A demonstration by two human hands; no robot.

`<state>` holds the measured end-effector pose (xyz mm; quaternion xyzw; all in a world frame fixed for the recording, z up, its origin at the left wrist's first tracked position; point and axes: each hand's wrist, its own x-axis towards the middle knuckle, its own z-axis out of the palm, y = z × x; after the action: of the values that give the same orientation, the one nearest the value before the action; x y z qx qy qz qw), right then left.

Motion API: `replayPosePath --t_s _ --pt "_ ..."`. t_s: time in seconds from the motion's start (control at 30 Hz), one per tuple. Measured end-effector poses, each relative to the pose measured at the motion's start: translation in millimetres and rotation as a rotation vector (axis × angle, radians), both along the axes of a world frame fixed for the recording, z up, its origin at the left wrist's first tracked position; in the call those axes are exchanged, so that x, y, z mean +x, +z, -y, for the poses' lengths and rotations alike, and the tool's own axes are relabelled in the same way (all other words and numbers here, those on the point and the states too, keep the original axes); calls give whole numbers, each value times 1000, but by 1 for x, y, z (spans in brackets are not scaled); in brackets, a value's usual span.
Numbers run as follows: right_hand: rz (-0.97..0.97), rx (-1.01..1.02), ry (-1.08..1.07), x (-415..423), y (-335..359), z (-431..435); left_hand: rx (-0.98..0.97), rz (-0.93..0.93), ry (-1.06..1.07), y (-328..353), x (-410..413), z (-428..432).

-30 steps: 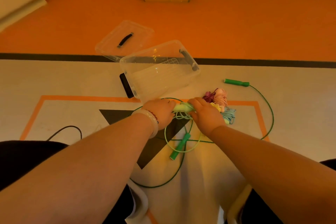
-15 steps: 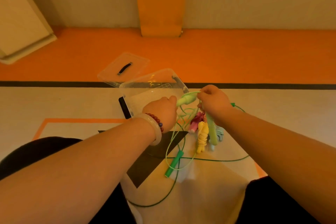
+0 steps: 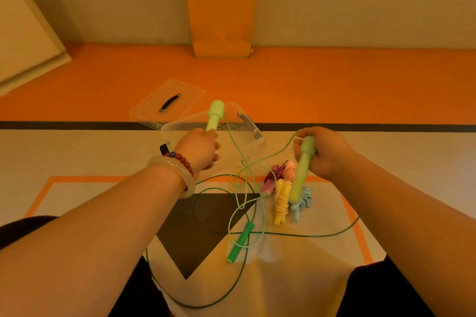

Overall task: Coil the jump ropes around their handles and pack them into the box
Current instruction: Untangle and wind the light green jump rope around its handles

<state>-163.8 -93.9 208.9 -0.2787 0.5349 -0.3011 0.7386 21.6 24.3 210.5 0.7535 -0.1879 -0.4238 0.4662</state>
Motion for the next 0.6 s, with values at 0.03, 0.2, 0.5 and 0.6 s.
replayPosePath --t_s 0.03,0.2,0.5,0.6 --pt "77 40 48 7 1 -6 -50 -51 -39 3 -9 -1" --pt "101 -66 218 35 -3 -25 -174 -187 -197 -1 -42 1" --pt "38 -360 220 35 -7 -18 -260 -282 -284 -3 -65 -3" --pt "-367 -596 267 29 -4 -16 -236 -217 -259 -3 -59 0"
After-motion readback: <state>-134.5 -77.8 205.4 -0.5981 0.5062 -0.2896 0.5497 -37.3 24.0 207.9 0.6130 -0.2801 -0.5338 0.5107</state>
